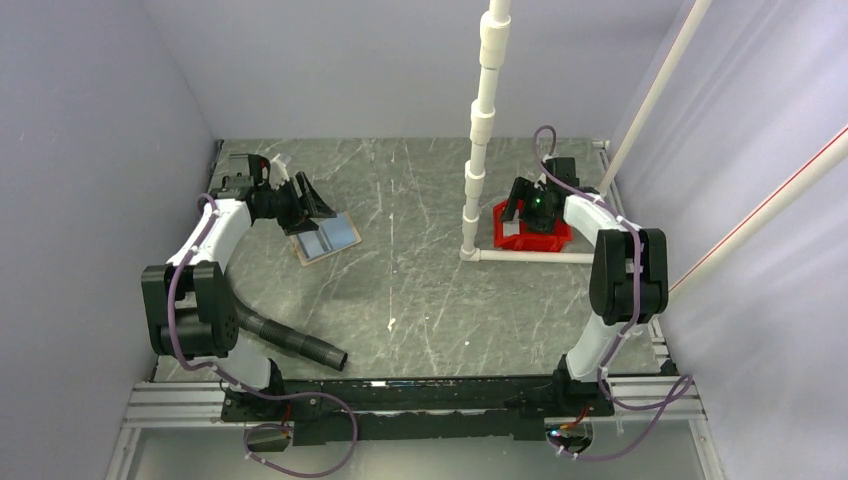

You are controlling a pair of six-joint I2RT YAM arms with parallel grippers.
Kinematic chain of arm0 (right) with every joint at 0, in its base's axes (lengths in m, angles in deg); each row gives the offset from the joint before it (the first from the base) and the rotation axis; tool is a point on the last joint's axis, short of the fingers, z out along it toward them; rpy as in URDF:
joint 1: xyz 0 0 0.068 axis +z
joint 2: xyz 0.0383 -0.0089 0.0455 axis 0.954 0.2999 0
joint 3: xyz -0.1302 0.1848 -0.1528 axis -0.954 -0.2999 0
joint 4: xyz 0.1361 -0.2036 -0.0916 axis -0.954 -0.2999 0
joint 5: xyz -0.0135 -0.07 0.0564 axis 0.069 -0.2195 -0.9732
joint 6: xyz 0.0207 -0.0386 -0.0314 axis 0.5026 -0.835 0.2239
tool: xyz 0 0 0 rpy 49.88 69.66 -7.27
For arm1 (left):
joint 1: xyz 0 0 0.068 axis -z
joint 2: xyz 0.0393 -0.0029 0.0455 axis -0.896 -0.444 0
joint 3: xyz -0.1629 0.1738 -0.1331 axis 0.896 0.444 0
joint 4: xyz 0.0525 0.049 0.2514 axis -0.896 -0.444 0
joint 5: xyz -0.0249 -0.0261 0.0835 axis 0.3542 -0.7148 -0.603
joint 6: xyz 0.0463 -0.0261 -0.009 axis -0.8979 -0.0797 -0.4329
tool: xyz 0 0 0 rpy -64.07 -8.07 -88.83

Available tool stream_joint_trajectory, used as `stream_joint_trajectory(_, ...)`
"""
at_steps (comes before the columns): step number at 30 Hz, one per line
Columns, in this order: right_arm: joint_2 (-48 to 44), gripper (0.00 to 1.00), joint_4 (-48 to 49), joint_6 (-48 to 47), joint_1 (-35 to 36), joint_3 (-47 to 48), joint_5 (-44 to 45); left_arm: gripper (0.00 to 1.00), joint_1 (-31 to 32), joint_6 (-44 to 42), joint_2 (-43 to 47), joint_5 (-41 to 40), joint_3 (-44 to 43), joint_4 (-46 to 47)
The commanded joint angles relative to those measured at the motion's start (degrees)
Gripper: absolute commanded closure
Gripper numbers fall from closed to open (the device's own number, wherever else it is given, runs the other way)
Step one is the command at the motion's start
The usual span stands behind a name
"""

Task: Put the credit cards into the card holder
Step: Pick up the credit card from the storage box.

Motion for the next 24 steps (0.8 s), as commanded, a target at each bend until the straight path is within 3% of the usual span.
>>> stream_joint_trajectory(1, 1.2, 0.22, 3.6, 1.3, -0.1, 2.1, -4.3, 0.31, 0.2, -0.3, 2.3, 2.0, 0.6, 1.8)
stream_joint_trajectory(13, -0.3, 0.31, 6.3, 3.1, -1.0, 0.9, -9.2, 0.31, 0.2, -0.4, 1.9, 2.3, 0.7, 2.0)
stream_joint_trajectory(24, -0.6, 0.55, 7.5, 3.3, -1.3, 0.0, -10.3, 0.31, 0.2, -0.4, 1.4, 2.4, 0.8, 2.1)
